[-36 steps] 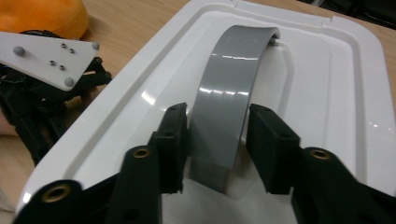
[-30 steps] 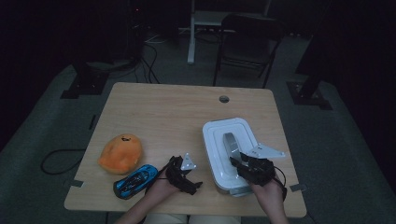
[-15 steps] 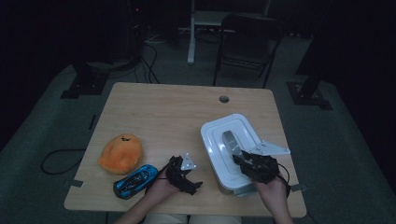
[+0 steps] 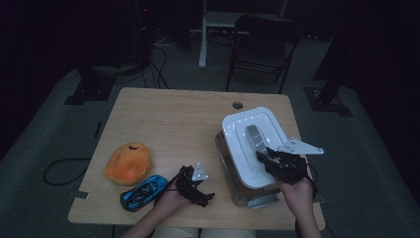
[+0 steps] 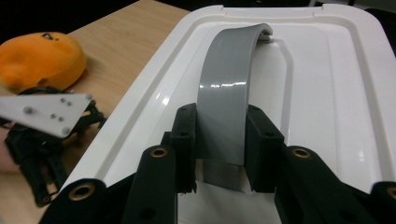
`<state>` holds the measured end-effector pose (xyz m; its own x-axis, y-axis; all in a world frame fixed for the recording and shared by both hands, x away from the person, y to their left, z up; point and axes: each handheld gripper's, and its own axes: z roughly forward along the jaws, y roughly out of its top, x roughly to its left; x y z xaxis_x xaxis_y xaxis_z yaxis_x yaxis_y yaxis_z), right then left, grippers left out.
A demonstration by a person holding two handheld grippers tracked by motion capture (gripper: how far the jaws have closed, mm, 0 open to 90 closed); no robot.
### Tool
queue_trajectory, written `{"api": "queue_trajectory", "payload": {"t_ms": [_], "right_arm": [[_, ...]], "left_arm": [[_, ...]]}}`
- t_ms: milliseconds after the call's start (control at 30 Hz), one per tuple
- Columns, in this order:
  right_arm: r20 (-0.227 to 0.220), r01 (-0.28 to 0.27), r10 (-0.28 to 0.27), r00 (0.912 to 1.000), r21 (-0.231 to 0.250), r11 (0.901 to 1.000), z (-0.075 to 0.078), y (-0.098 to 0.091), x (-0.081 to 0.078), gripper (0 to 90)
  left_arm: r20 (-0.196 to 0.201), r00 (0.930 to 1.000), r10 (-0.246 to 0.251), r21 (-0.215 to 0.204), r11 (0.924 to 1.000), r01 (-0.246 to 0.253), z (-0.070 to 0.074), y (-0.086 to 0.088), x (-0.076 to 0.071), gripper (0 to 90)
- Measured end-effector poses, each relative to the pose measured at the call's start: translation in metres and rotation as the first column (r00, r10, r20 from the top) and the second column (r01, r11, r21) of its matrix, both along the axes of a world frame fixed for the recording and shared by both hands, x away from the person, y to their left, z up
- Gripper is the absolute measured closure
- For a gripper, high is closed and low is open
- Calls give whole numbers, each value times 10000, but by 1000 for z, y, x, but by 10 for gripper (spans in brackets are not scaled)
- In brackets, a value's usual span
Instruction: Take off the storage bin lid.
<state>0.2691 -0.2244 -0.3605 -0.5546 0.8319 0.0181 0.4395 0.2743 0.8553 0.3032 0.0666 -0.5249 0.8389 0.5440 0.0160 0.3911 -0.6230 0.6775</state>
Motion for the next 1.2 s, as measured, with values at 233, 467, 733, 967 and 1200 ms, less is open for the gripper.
{"api": "queue_trajectory", "payload": {"t_ms": [233, 467, 733, 967, 1200], "right_arm": [[212, 262, -264, 9994, 106, 9996, 9, -11, 14, 687], [316, 695, -701, 9970, 202, 9974, 12, -25, 30, 687], [434, 1488, -1495, 9878, 175, 9887, 9, -52, 52, 687], [266, 2056, -2056, 9783, 51, 9786, -1, -75, 73, 687], [28, 2536, -2536, 9673, -96, 9673, -16, -96, 92, 686]], "left_arm": [[-31, 10000, 8, -29, 10000, -8, 0, 0, 0, 5], [-6, 10000, -2, -1, 10000, 2, 0, 0, 0, 6], [0, 10000, 3, 0, 10000, -3, 0, 0, 0, 5], [-12, 10000, 4, -7, 10000, -4, 0, 0, 0, 5], [3, 10000, 5, 3, 10000, -5, 0, 0, 0, 5]]}}
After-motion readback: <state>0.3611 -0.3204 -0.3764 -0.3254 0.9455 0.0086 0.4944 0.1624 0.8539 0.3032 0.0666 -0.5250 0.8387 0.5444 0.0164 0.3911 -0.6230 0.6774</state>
